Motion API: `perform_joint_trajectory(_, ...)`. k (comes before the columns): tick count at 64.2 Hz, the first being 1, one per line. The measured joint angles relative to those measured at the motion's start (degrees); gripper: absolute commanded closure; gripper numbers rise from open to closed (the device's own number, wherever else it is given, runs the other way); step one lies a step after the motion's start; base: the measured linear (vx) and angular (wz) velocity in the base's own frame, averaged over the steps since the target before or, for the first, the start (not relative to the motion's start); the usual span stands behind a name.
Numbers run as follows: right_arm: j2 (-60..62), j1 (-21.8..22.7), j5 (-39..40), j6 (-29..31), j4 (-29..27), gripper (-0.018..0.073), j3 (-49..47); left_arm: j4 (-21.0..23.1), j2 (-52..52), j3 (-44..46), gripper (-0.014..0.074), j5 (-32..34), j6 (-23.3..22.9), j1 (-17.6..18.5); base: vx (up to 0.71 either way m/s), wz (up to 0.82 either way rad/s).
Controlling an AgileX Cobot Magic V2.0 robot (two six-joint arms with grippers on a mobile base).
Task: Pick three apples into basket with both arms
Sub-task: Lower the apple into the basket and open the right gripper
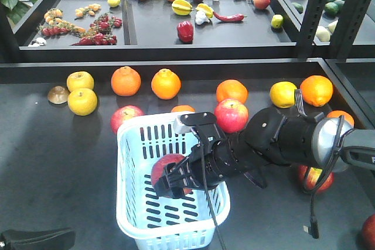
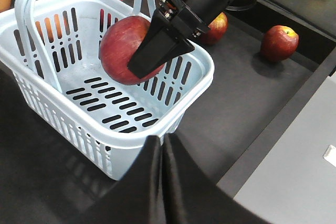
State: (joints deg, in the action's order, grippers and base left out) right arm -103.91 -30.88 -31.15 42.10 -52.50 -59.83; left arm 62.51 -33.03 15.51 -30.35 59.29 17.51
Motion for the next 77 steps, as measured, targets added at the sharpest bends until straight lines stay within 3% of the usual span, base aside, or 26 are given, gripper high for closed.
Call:
perform_joint_trajectory(4, 0.0, 0.0, 0.3, 0.0, 0.0, -0.0171, 0.0, 0.0, 0.0, 0.0, 0.0603, 0.0, 0.0, 0.0, 0.0, 0.0)
perform_joint_trajectory(8, 0.0, 0.0, 0.5, 0.0, -0.1, -0.0169, 0.0, 0.0, 0.0, 0.0, 0.0603, 0.0, 0.0, 0.0, 0.0, 0.0)
perform_joint_trajectory(26, 0.0, 0.0, -0.3, 2.5, -0.2, -0.0081, -0.1, 0.0, 0.0, 0.0, 0.0603, 0.0, 0.0, 0.0, 0.0, 0.0)
perform_joint_trajectory(35, 0.1, 0.0, -4.1, 2.8, -0.2, 0.0068, -1.4, 0.0, 0.0, 0.0, 0.0603, 0.0, 0.0, 0.0, 0.0, 0.0)
perform_joint_trajectory(51, 4.7, 0.0, -8.8, 2.3, 1.0, 0.0576, -1.7, 0.0, 0.0, 0.0, 0.0603, 0.0, 0.0, 0.0, 0.0, 0.0)
perform_joint_trajectory(55, 6.3, 0.0, -10.2, 1.5, 2.5, 0.0572, -1.7, 0.0, 0.0, 0.0, 0.0602, 0.0, 0.0, 0.0, 0.0, 0.0)
perform_joint_trajectory(65, 10.7, 0.0, -14.0, -4.7, 11.5, 0.0564, -1.7, 0.0, 0.0, 0.0, 0.0602, 0.0, 0.0, 0.0, 0.0, 0.0)
perform_joint_trajectory(74, 15.0, 0.0, -15.4, -16.7, 26.5, 0.0564, 0.2, 0.0, 0.0, 0.0, 0.0602, 0.0, 0.0, 0.0, 0.0, 0.0)
perform_joint_trajectory(77, 16.5, 0.1, -15.8, -21.9, 33.9, 0.0564, 1.3, 0.0, 0.0, 0.0, 0.0602, 0.0, 0.0, 0.0, 0.0, 0.0)
